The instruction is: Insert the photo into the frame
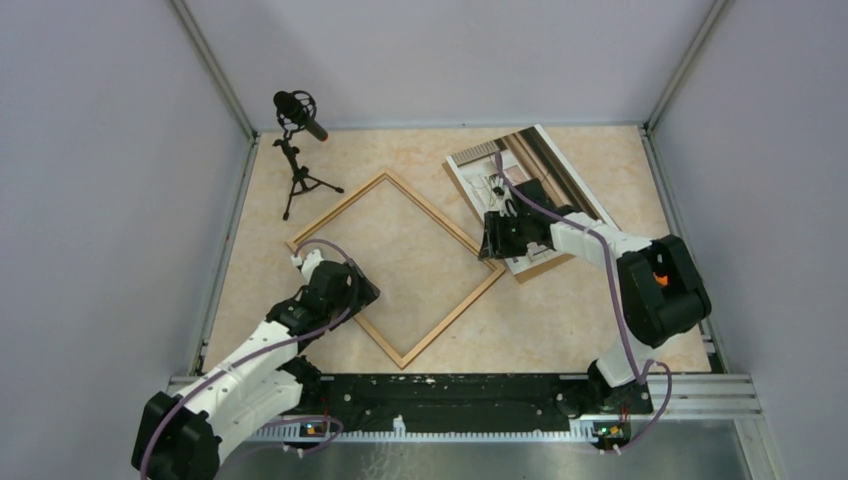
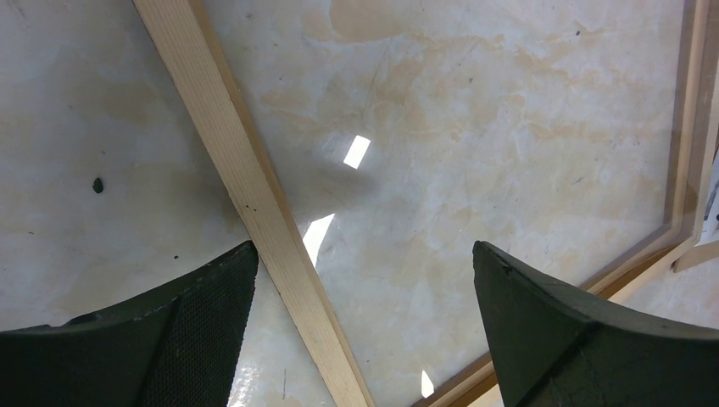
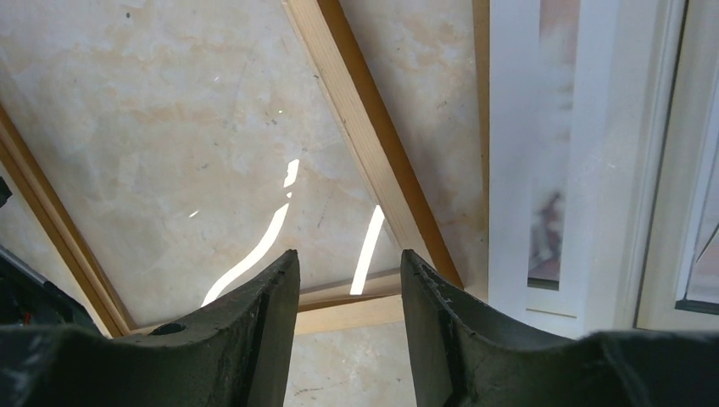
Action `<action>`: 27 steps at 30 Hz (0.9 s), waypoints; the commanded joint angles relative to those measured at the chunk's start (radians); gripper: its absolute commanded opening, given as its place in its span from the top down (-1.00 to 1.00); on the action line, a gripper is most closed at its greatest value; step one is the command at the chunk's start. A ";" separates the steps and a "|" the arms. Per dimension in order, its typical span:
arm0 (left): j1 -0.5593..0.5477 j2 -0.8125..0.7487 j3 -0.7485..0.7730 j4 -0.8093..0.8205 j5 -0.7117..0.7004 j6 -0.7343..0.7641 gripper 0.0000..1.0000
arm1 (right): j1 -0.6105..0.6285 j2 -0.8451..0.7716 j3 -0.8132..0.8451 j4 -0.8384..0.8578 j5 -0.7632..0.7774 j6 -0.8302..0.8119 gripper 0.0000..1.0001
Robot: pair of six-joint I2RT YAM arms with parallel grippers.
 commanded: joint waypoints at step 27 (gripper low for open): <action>0.002 -0.017 0.004 0.051 0.039 0.013 -0.97 | 0.005 0.072 -0.081 0.173 -0.299 0.046 0.09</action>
